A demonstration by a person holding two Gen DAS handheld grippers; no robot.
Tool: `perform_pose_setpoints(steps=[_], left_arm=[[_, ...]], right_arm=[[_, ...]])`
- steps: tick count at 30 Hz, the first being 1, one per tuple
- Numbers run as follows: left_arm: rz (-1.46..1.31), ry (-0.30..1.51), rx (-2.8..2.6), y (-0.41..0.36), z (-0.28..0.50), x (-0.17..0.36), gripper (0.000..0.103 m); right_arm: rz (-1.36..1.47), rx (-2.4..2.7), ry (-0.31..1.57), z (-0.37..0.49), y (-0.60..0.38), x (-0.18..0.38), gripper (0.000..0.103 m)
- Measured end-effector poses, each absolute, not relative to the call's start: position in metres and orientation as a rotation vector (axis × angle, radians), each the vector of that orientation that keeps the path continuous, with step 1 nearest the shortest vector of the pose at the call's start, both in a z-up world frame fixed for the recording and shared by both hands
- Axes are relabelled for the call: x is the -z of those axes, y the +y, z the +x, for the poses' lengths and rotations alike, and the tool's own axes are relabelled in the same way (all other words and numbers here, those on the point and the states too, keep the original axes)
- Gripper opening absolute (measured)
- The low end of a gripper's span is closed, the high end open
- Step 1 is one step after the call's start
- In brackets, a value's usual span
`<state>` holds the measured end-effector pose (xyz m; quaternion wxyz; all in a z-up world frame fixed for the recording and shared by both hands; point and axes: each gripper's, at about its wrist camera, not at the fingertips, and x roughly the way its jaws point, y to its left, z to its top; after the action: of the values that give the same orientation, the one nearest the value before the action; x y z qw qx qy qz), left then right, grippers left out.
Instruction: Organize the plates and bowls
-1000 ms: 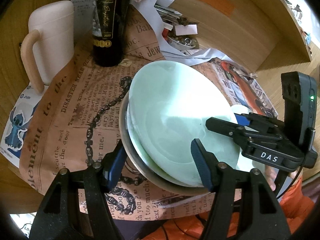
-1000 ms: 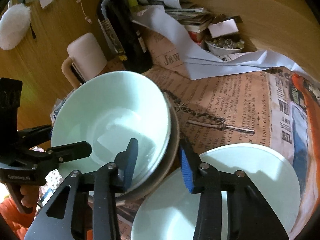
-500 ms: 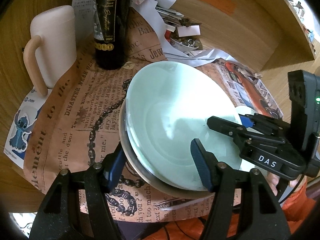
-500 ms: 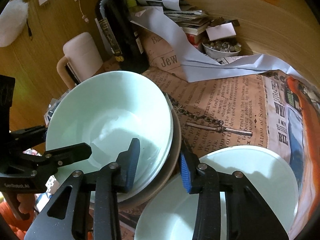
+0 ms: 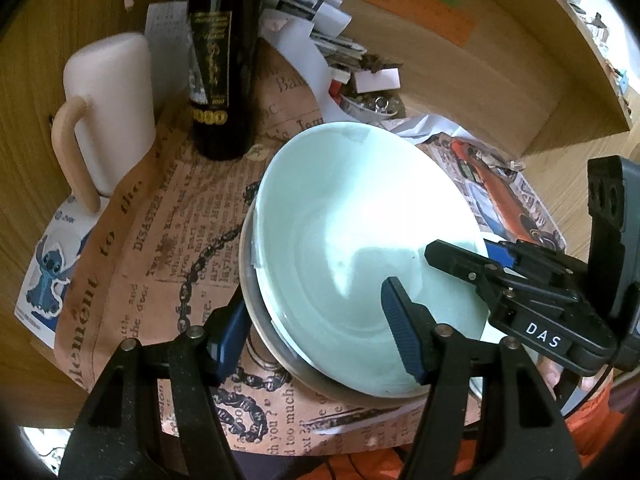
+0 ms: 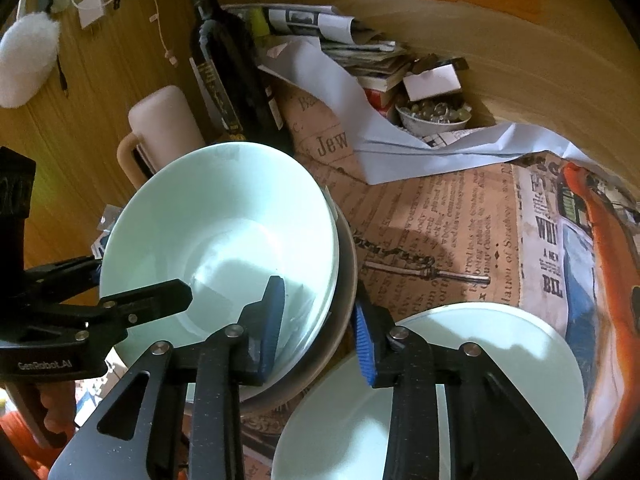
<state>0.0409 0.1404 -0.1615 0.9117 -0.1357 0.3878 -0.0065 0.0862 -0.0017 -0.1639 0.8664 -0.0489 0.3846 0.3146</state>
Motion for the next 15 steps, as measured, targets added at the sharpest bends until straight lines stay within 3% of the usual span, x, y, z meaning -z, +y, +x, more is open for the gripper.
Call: perform_pose_setpoints(steps=[15], left_arm=[[-0.215, 0.735, 0.053, 0.116, 0.037, 0.143, 0.063]], right_arm=[[-0.055, -0.621, 0.744, 0.075, -0.03, 0.142, 0.03]])
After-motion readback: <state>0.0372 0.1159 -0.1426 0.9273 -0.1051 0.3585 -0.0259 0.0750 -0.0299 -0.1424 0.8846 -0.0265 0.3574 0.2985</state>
